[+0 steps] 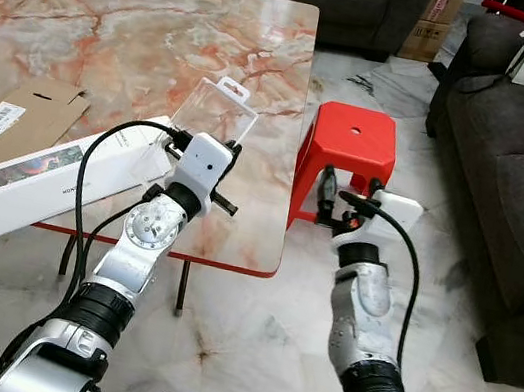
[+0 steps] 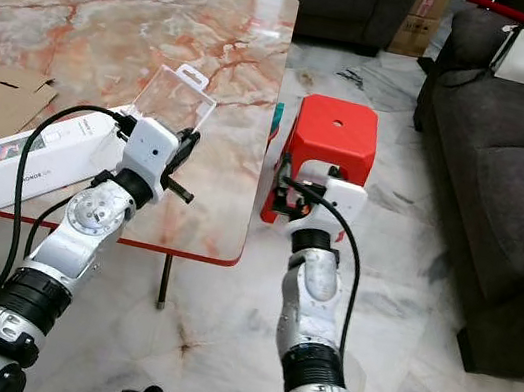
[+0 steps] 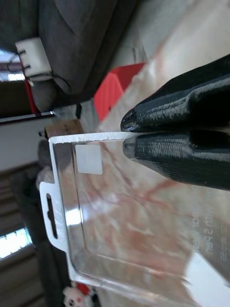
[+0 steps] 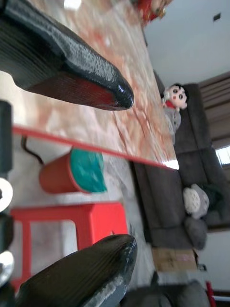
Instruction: Picking trash to rubbish bin
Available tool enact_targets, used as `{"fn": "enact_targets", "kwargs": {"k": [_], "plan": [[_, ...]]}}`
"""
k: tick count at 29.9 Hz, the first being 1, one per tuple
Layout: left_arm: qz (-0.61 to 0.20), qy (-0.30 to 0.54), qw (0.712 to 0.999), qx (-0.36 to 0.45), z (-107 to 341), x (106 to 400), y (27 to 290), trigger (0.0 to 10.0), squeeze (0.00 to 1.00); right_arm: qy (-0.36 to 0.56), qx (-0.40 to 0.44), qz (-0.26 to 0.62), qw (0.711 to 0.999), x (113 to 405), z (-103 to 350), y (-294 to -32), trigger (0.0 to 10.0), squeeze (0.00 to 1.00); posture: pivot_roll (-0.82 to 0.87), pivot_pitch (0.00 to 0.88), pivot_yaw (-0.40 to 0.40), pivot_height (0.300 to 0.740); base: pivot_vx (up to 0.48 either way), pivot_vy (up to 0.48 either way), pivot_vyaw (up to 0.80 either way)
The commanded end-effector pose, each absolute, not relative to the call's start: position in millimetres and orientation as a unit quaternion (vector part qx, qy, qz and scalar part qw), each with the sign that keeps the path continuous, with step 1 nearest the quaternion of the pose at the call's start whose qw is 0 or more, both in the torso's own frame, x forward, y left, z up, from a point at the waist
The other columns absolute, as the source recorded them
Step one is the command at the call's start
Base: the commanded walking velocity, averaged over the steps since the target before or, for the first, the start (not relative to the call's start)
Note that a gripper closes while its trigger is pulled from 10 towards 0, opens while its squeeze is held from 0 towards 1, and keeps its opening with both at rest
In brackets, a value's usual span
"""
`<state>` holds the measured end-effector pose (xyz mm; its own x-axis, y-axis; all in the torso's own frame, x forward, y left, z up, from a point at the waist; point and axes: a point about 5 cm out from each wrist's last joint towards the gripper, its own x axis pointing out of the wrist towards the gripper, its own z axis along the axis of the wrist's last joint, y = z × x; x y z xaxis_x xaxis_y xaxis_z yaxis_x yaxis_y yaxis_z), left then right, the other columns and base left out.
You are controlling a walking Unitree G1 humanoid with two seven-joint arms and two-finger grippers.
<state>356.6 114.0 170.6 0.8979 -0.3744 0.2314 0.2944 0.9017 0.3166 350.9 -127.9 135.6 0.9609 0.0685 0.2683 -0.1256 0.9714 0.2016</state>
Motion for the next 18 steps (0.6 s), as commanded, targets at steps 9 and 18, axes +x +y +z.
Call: {"fn": "enact_targets", "kwargs": {"k": [9,18], "plan": [[-0.135,-0.173,0.967,0.126,178,361,128,10.0,0.0,-0.149,0.055,0.009,0.987,350,140,-166,10.0,0.0,0.15,0.128,-0.02,0.74,0.0,0.0,0.0],[-0.108,-0.191,0.969,0.111,178,362,137,10.0,0.0,-0.153,0.062,-0.013,0.986,348,141,-176,10.0,0.0,0.15,0.118,-0.014,0.74,0.0,0.0,0.0]]}}
